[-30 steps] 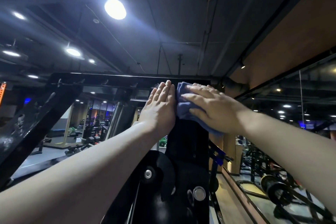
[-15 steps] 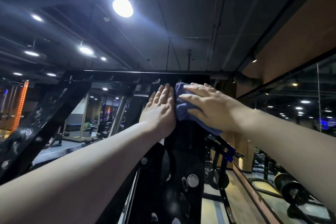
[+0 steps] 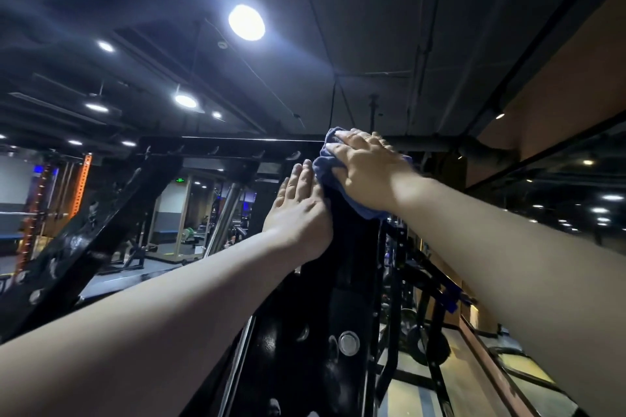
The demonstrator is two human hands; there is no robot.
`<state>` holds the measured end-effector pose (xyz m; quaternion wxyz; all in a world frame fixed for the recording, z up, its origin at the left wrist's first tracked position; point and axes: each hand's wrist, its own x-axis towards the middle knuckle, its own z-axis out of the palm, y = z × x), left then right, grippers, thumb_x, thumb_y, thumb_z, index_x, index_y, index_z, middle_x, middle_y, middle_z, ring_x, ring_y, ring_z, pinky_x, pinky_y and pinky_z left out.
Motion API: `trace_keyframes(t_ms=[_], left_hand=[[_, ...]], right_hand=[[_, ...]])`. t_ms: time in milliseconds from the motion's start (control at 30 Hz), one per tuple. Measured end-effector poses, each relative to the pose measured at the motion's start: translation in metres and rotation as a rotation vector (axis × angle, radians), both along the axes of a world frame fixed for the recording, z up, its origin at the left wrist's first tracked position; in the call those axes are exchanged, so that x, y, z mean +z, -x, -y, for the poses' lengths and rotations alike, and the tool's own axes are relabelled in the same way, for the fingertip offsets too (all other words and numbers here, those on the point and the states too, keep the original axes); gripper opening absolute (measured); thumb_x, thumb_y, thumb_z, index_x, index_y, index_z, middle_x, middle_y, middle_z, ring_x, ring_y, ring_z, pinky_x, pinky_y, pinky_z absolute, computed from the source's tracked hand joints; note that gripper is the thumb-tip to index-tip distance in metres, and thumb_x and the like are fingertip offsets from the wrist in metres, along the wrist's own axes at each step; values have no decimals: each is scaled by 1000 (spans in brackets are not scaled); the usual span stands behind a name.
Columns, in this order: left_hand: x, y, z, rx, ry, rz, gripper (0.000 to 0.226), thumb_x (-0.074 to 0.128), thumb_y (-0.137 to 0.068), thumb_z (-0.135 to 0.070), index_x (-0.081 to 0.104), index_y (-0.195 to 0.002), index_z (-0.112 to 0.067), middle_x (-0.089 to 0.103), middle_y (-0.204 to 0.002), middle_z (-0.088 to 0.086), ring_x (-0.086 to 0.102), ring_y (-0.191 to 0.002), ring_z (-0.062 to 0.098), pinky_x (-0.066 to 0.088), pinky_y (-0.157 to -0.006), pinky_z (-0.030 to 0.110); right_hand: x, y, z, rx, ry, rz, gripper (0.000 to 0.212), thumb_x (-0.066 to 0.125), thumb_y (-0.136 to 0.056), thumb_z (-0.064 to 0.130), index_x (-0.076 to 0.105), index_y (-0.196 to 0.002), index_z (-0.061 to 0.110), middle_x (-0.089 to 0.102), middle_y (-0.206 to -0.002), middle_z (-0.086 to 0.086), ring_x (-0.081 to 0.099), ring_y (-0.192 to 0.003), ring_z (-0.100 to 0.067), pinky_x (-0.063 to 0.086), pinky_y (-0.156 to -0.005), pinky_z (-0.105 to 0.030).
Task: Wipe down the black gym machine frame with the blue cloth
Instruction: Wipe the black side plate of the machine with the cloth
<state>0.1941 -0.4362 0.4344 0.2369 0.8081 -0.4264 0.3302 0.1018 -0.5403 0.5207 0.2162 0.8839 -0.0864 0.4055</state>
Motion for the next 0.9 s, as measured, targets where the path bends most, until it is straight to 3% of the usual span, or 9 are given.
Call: trace_keyframes(t_ms=[133, 333, 500, 567, 667, 733, 833, 900], left_hand=[[2, 5, -3, -64, 17, -70, 59, 12, -108, -28, -11, -161, -17, -21, -167, 1, -23, -153, 14, -14, -122, 32], [-2, 5, 5, -97, 71, -122, 60, 17, -109, -30, -9, -161, -15, -17, -168, 0, -19, -154, 12, -13, -121, 31], [-5, 5, 3, -64, 34, -76, 62, 21, -108, -25, -10, -160, -12, -17, -168, 6, -19, -154, 19, -9, -124, 35], [-6, 7, 0, -23, 0, -73, 62, 18, -108, -28, -12, -160, -14, -20, -168, 5, -22, -153, 18, -11, -124, 36], [-9, 14, -2, 29, -28, -69, 60, 13, -109, -31, -14, -159, -10, -23, -167, 5, -23, -153, 17, -12, -125, 36], [-14, 22, -4, 52, -48, -77, 61, 13, -109, -31, -15, -158, -8, -24, -166, 7, -24, -153, 19, -13, -124, 37], [-27, 36, -9, 76, -118, -90, 63, 16, -109, -31, -15, -159, -9, -27, -165, 11, -27, -152, 23, -14, -123, 40], [-37, 43, -16, 97, -143, -89, 64, 17, -108, -30, -14, -159, -8, -24, -165, 13, -24, -153, 25, -11, -123, 42]], right_hand=[[-14, 26, 5, 126, 127, -102, 46, 56, -100, 33, 55, -145, 22, 41, -159, -1, 30, -150, -23, 16, -125, -34], [18, 12, 15, -32, 18, 0, 52, 48, -103, 39, 42, -153, 28, 25, -167, 2, 19, -154, -22, 12, -126, -39], [-7, 9, 2, 146, 160, -110, 44, 56, -97, 32, 61, -138, 20, 44, -156, -3, 33, -147, -26, 20, -123, -35], [-4, 22, 13, 131, 208, -171, 49, 52, -98, 39, 56, -144, 23, 41, -159, -1, 31, -149, -23, 16, -123, -33], [5, 34, 31, 62, 98, -24, 54, 45, -100, 42, 47, -151, 25, 33, -164, -4, 25, -153, -25, 14, -126, -39], [-9, 33, 24, 46, 76, 29, 55, 44, -97, 42, 51, -148, 22, 38, -160, -7, 28, -151, -31, 16, -125, -46], [-42, 30, 10, 112, 185, -139, 57, 44, -91, 45, 59, -141, 22, 45, -156, -5, 35, -147, -30, 21, -123, -46], [-45, 36, 9, 109, 181, -208, 59, 40, -94, 51, 51, -148, 28, 36, -162, 2, 27, -152, -22, 12, -127, -42]])
